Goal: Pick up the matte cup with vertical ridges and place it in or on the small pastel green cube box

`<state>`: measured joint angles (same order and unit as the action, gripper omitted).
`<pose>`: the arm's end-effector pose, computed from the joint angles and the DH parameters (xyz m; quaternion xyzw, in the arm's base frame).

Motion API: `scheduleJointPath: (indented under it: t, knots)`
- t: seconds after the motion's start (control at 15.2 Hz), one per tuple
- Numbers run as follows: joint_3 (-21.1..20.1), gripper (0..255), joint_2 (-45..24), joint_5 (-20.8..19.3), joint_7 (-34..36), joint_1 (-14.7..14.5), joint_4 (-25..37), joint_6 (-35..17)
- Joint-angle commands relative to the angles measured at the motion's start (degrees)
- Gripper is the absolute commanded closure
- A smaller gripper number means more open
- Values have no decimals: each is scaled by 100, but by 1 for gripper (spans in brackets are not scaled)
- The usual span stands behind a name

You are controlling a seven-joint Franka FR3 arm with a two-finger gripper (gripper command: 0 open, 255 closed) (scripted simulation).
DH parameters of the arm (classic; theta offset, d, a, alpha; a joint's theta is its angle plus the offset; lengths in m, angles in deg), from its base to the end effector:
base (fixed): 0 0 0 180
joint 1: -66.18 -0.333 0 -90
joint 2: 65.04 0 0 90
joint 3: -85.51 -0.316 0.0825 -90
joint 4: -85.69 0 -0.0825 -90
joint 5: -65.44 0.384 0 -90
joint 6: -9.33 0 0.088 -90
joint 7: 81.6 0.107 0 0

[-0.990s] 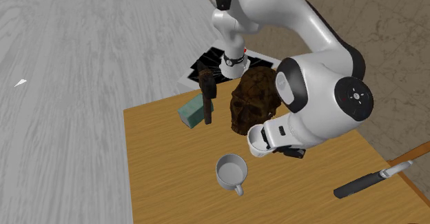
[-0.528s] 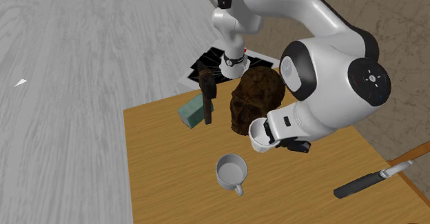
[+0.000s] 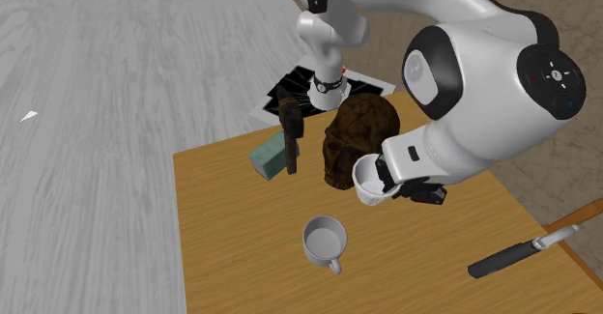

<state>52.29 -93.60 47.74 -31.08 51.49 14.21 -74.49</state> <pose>0.5270 0.4065 0.4955 0.9936 -0.0379 -0.0532 0.0918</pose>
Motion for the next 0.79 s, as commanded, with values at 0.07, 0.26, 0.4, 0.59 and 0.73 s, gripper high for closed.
scheduleJointPath:
  t: [0.07,0.26,0.4,0.59,0.73]
  knots:
    - [3,255,-35,-16,-33,-57,291,251]
    - [-30,255,457,176,-231,322,-365,32]
    - [-33,255,919,365,-465,668,-968,-183]
    - [23,255,1564,635,-874,1109,-1739,-443]
    - [99,255,1965,800,-1175,1355,-2183,-582]
